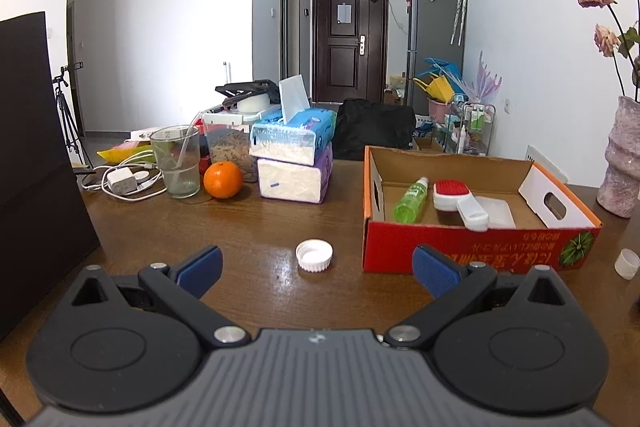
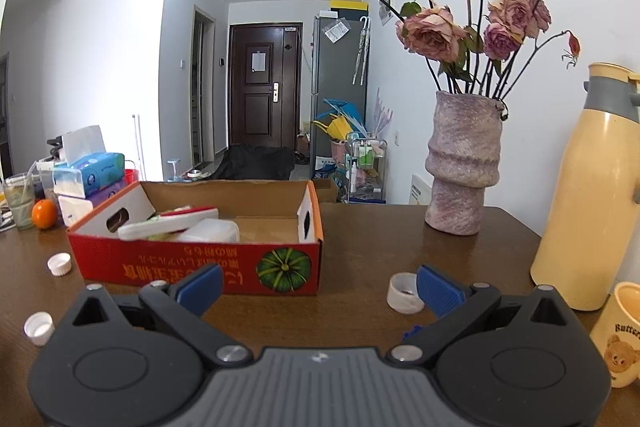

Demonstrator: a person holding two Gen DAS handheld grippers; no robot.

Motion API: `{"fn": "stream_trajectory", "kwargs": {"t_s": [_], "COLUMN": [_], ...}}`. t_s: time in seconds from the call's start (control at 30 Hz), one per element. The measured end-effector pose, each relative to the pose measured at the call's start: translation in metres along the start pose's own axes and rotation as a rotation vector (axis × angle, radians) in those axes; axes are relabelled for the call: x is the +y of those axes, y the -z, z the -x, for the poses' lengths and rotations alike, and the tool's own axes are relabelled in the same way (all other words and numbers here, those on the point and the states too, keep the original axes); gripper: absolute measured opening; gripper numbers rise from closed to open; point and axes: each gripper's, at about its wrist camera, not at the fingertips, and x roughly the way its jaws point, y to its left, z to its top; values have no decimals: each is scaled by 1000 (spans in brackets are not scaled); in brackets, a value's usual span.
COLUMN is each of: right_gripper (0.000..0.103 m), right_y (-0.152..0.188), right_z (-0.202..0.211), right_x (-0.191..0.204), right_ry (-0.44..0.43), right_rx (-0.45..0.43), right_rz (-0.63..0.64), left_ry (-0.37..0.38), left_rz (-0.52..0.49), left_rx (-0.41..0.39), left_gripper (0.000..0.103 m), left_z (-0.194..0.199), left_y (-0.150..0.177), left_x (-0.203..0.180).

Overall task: Organize rigid objects
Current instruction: 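Withdraw both tools from the box back over the table, then grasp the white screw cap with the left gripper while the right grasps the blue cap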

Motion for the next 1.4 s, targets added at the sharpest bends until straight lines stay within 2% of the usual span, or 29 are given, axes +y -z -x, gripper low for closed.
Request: {"fn": "stream_trajectory", "kwargs": {"t_s": [0.33,0.67,1.2,1.4], "right_gripper": [103,103,103,103], "right_y": [18,36,40,42], "right_z": [13,24,21,11], "right_x": [-5,5,-14,-34], "right_ry": [15,-19,41,84], "right_rx": [27,43,67,91], "right_rz": [26,68,18,1], "left_ry": [8,27,25,21], "left_rz": [-30,-67,-47,-49], "left_rx": [28,82,120,128], "left_gripper": [103,103,103,103], "left_z": [11,9,2,0], "left_y": [22,42,46,47], "left_x": [1,1,7,6]}}
